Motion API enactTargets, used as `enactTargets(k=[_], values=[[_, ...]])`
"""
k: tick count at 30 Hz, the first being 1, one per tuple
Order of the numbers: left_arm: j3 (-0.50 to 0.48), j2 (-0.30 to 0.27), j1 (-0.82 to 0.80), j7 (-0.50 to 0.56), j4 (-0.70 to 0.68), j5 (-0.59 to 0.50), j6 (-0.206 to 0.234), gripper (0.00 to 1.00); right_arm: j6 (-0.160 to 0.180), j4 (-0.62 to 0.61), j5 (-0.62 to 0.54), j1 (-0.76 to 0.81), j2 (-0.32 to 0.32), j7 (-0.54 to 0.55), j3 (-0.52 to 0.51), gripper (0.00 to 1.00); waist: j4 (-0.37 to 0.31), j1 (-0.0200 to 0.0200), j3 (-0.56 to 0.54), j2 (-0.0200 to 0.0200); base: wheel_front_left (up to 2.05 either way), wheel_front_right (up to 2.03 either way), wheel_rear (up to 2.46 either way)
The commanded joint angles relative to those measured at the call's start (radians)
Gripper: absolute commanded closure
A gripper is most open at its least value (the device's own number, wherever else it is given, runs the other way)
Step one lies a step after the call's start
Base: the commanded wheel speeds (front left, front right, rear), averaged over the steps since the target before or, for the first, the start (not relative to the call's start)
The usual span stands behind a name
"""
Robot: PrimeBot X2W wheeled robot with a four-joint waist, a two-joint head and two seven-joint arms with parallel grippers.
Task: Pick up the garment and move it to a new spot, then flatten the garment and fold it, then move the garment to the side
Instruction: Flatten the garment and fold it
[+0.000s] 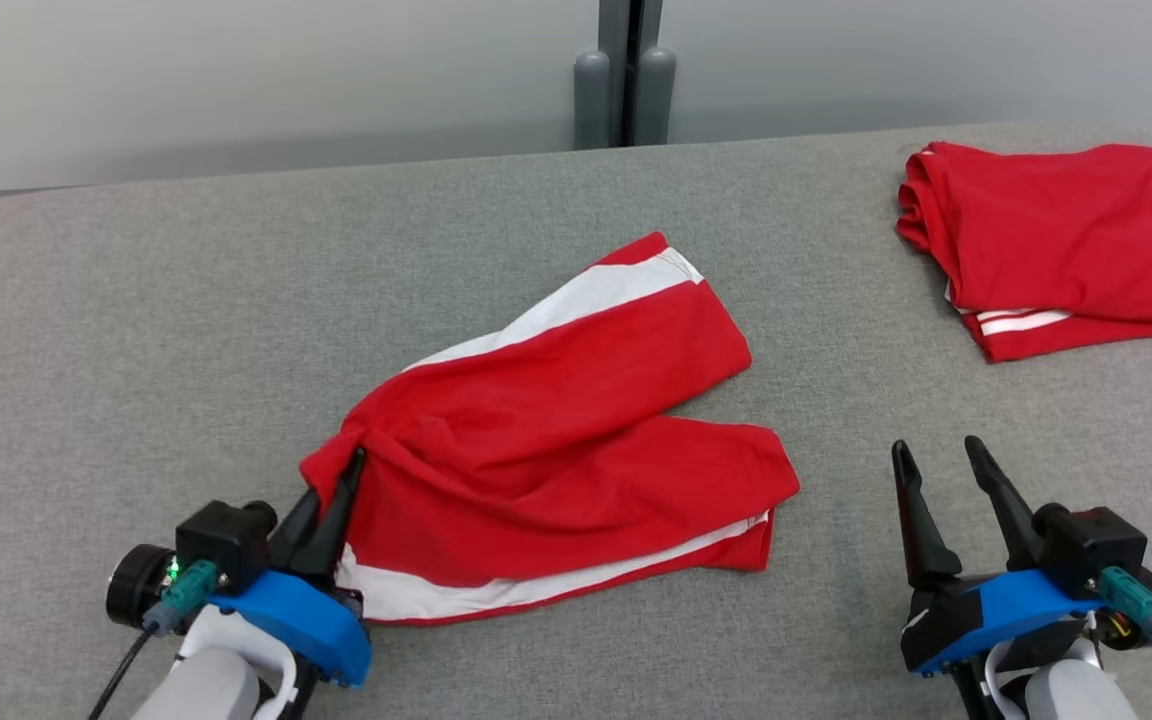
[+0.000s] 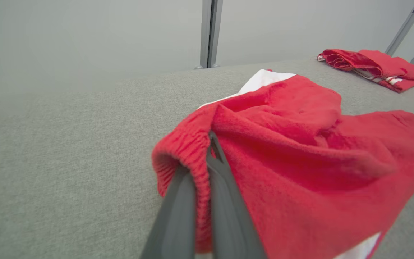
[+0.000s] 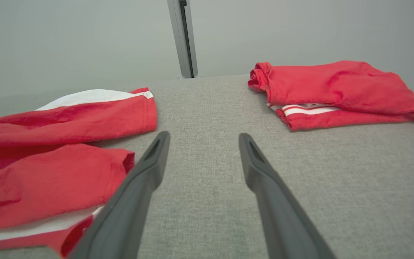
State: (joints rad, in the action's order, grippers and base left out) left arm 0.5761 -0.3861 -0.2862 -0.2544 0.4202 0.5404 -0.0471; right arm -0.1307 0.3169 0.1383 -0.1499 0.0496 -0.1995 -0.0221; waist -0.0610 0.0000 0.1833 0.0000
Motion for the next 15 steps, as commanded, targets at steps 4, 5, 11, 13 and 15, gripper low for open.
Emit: enactTargets(k=[4, 5, 11, 13, 15], values=[[-0.032, 0.013, -0.042, -0.009, 0.078, 0.013, -0.015, 1.0, 0.0, 0.008, -0.007, -0.019, 0.002, -0.008, -0.008, 0.0, -0.008, 0.0, 0.017, 0.0, 0.0, 0.0, 0.0], [-0.04, 0.015, -0.048, -0.011, 0.101, 0.015, -0.021, 1.0, 0.0, 0.01, -0.008, -0.022, 0.002, -0.011, -0.009, 0.0, -0.009, 0.0, 0.02, 0.0, 0.0, 0.0, 0.0], [-0.107, 0.052, -0.048, -0.011, 0.165, -0.01, -0.033, 1.0, 0.0, 0.029, -0.01, -0.03, 0.002, -0.02, -0.018, 0.0, 0.0, 0.0, 0.023, 0.0, 0.0, 0.0, 0.0], [-0.119, 0.069, -0.037, -0.011, 0.171, -0.028, -0.041, 0.76, 0.0, 0.035, -0.01, -0.031, 0.002, -0.022, -0.019, 0.0, 0.009, 0.0, 0.019, 0.0, 0.0, 0.0, 0.0], [-0.131, 0.085, -0.026, -0.012, 0.171, -0.047, -0.048, 0.0, 0.0, 0.04, -0.01, -0.032, 0.002, -0.023, -0.018, 0.0, 0.018, 0.0, 0.012, 0.0, 0.0, 0.0, 0.0]])
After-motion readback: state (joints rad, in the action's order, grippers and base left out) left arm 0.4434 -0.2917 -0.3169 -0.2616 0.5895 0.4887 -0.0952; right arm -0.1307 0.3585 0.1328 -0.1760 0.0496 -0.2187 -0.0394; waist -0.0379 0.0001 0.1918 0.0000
